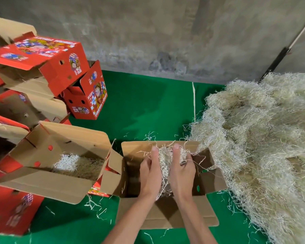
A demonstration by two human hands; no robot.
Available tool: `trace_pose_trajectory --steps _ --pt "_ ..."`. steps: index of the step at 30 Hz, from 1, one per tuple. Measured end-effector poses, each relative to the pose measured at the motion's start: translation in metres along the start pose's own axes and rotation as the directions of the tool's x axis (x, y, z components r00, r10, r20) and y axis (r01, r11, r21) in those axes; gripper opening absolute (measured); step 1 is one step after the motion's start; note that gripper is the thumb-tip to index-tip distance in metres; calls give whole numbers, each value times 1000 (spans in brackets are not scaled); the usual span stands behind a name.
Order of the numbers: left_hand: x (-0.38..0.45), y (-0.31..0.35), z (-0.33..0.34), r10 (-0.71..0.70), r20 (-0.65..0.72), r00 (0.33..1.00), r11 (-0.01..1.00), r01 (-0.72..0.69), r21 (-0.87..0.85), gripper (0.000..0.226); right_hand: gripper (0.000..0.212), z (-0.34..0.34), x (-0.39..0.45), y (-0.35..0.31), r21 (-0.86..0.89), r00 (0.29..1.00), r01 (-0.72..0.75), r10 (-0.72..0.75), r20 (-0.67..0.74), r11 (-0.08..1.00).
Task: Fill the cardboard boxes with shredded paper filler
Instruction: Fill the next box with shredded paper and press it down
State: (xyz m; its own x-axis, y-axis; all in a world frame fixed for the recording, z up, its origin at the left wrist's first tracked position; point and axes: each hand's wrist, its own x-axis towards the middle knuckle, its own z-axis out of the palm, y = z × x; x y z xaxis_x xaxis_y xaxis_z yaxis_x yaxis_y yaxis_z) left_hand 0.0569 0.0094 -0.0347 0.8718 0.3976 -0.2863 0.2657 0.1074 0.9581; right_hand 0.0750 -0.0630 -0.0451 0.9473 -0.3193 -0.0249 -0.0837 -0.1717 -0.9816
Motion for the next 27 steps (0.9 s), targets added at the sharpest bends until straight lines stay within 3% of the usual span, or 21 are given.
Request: trace_pose_trajectory --steps 2,4,9,13,15,18,20,25,27 --pt "3 -5 8 -34 -35 999 997 32 -69 38 74 6 2 0 -113 995 103 -101 22 988" --pt "12 -2 4 13 -92 996 998 -19 -65 47 74 0 6 -8 -144 994 92 -84 64 985" --pt "46 -6 -13 -113 -189 975 987 89 -132 48 61 -16 28 -11 46 997 -81 81 4 996" --pt "39 -15 -5 -181 -148 972 967 148 -206 37 64 -1 13 -13 75 997 -41 36 67 996" --pt "50 -11 -22 -197 -218 956 969 156 -192 44 61 -13 20 -10 103 994 -108 104 39 989" --pt "47 -14 -16 -229 -171 958 954 187 -233 36 61 -7 17 -11 134 993 -114 116 -6 984" --pt "42 -16 -9 -214 -158 964 950 168 -262 29 60 0 12 -8 180 992 -119 122 -8 976" --pt "62 0 -44 -133 -315 940 978 72 -196 39 63 -38 35 -10 206 990 -124 134 -34 971" --pt "48 -6 -28 -106 -246 963 984 66 -168 40 63 -26 29 -11 167 995 -96 96 7 981"
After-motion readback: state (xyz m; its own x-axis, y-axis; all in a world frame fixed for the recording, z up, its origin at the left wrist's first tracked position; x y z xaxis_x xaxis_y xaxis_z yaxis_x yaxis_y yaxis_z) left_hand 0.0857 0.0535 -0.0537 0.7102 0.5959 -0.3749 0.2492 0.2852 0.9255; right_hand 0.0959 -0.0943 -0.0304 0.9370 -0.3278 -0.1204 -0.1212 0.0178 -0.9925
